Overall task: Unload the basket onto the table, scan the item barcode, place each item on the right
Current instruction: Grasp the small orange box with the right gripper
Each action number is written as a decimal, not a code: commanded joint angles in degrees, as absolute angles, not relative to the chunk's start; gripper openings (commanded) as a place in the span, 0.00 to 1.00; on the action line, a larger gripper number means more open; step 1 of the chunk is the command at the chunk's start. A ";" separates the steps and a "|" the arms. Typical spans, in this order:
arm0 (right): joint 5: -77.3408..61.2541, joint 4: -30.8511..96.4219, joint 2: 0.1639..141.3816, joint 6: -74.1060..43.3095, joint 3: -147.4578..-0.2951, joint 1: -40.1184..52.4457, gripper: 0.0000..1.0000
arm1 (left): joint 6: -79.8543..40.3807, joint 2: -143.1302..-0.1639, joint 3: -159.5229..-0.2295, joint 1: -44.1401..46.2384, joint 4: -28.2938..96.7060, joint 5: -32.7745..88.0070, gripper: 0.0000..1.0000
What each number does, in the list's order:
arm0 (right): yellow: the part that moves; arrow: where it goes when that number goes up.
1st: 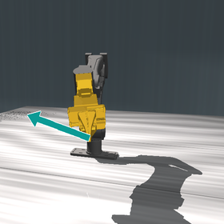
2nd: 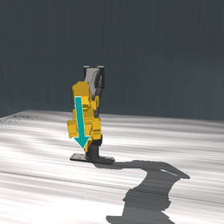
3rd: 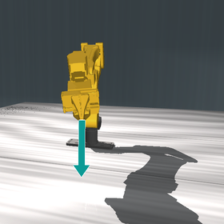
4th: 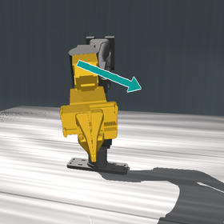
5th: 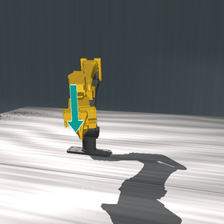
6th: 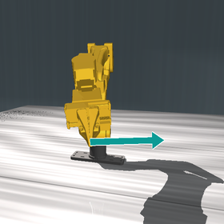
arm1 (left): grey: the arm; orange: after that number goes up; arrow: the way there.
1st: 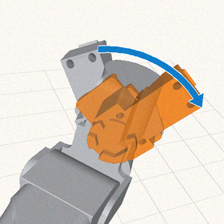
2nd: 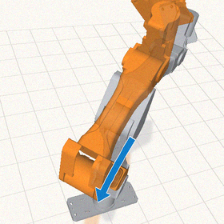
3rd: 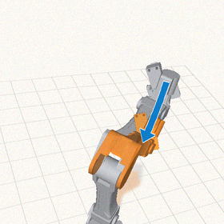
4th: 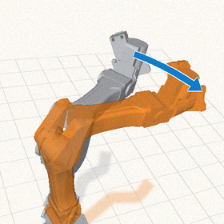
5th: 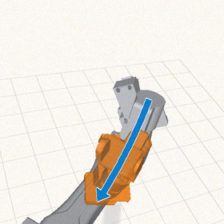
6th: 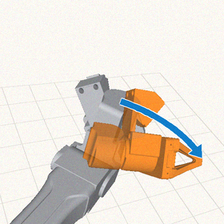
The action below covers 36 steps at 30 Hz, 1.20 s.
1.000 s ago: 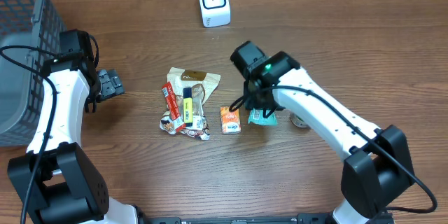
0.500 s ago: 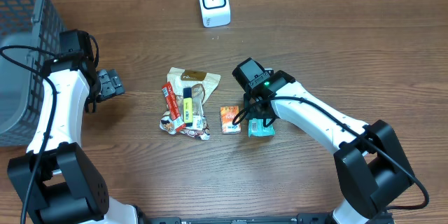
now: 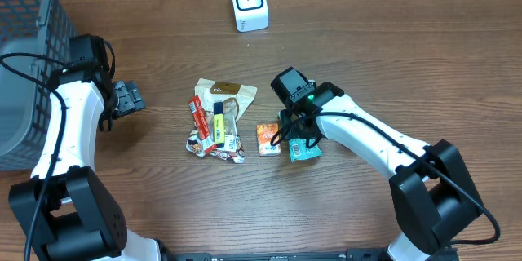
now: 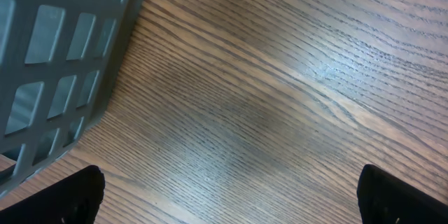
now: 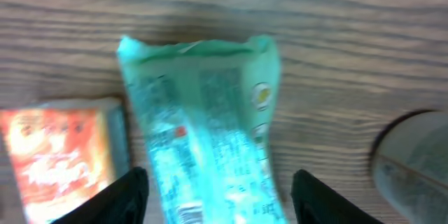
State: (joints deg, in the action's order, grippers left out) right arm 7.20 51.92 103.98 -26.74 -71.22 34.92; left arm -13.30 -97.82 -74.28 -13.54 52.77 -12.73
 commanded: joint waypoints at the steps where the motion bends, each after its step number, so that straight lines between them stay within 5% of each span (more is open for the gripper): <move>1: -2.68 51.83 103.20 -24.97 -73.12 34.98 0.55 | -12.64 -96.64 -75.18 -13.52 52.86 -13.50 1.00; 14: -9.67 51.31 103.22 -25.02 -72.71 34.98 0.41 | -12.67 -96.64 -75.18 -13.52 52.86 -13.50 1.00; 36: -10.63 43.92 103.79 -26.41 -68.36 34.98 0.39 | -12.67 -96.64 -75.18 -13.50 52.86 -13.50 1.00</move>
